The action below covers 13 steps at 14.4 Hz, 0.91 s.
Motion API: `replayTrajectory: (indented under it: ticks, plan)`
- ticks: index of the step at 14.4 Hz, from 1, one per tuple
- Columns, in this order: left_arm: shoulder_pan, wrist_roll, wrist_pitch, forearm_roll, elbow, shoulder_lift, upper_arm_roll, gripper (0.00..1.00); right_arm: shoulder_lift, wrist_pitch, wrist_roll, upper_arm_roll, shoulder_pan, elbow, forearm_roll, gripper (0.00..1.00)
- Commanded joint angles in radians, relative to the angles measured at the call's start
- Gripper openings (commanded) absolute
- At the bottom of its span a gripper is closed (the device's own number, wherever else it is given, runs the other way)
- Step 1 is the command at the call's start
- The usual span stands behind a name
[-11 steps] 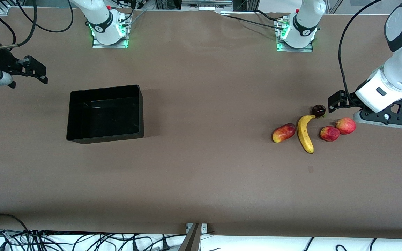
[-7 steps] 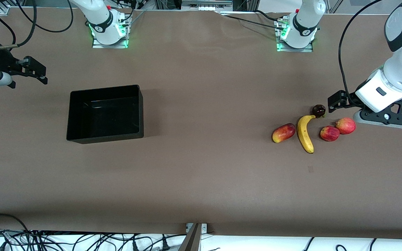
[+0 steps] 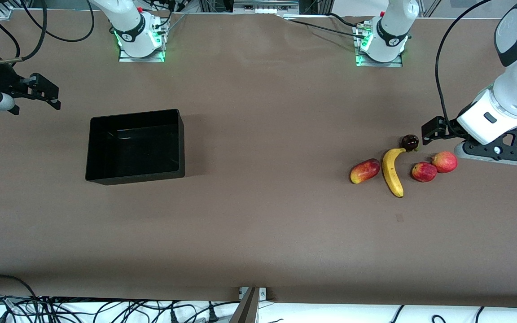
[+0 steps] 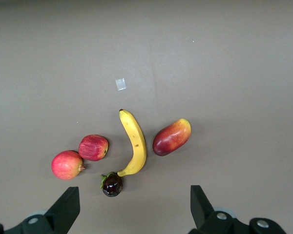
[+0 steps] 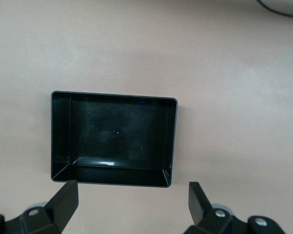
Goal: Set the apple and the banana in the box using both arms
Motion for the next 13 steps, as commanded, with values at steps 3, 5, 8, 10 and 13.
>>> replayTrajectory:
  ticks: [3, 5, 8, 10, 13]
  plan:
    - [0.007, 0.009, -0.009, -0.008, 0.032, 0.017, -0.005, 1.00, 0.039, 0.049, 0.011, 0.002, -0.008, 0.017, 0.003, 1.00]
    - [0.007, 0.009, -0.008, -0.008, 0.032, 0.017, -0.005, 1.00, 0.074, 0.038, 0.008, 0.003, -0.005, 0.032, -0.003, 1.00]
    - [0.007, 0.009, -0.009, -0.008, 0.032, 0.017, -0.005, 1.00, 0.123, 0.031, -0.003, 0.005, -0.004, 0.033, -0.023, 1.00]
    - [0.007, 0.009, -0.008, -0.008, 0.032, 0.017, -0.003, 1.00, 0.195, 0.015, -0.061, -0.001, -0.021, 0.032, -0.014, 1.00]
    - [0.015, 0.010, -0.008, -0.008, 0.032, 0.018, -0.005, 1.00, 0.315, 0.056, -0.067, -0.003, -0.024, 0.028, -0.019, 1.00]
